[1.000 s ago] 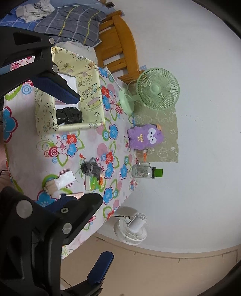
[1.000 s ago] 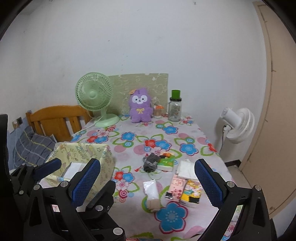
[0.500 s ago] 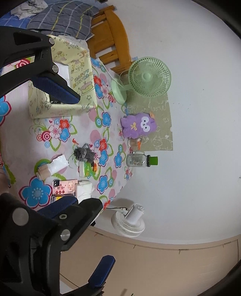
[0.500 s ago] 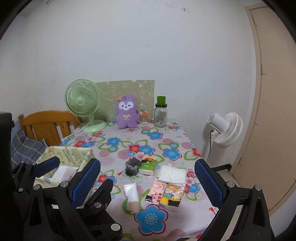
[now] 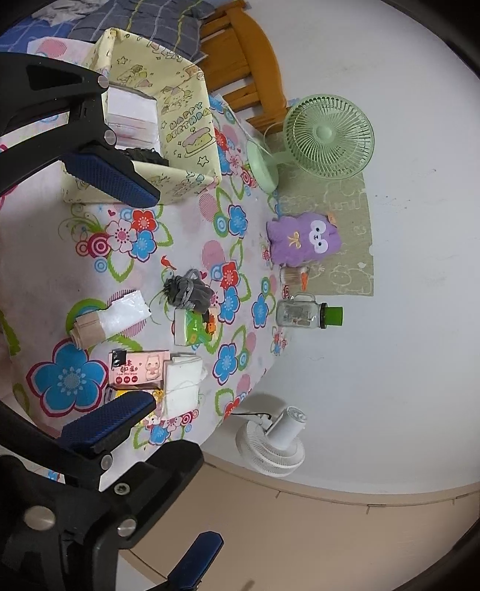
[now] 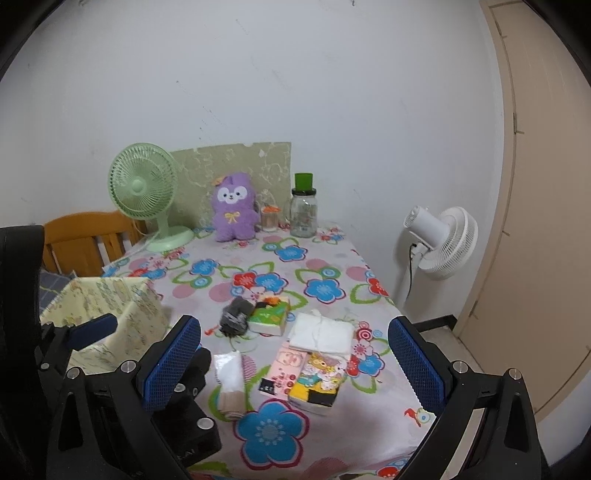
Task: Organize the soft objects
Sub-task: 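Move both open tools back over the remaining items on the table, then grasp the cartoon-printed yellow pack with the right tool while the left grasps the white paper roll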
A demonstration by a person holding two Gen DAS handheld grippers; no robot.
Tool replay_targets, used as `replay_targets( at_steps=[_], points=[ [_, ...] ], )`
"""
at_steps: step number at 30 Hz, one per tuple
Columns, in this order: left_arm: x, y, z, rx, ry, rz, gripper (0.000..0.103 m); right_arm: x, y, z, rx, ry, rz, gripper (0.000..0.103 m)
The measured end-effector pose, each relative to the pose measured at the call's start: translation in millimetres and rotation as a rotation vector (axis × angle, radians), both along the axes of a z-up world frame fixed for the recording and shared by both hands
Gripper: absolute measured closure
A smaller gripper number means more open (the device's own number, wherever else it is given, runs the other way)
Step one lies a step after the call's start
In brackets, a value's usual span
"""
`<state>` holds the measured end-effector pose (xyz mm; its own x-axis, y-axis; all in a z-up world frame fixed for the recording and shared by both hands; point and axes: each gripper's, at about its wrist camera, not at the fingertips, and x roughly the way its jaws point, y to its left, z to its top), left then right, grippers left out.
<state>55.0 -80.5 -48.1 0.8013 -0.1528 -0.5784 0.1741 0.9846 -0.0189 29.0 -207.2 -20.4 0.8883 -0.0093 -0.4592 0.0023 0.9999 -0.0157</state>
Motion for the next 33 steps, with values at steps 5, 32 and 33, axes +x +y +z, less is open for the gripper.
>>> replay_targets(
  at_steps=[5, 32, 33],
  points=[
    [5.5, -6.5, -11.7, 0.026, -0.015, -0.002, 0.003, 8.5, -8.1, -14.8, -0.013, 0.015, -0.011, 0.002],
    [61.6, -23.8, -90.8, 0.106, 0.155, 0.005, 0.004, 72.6, -33.3, -102.0, 0.03, 0.241, -0.059, 0.012],
    [63.3, -24.5, -92.9, 0.104, 0.162, 0.006, 0.004, 74.6, -33.9, -104.4, 0.032, 0.248, -0.063, 0.012]
  ],
)
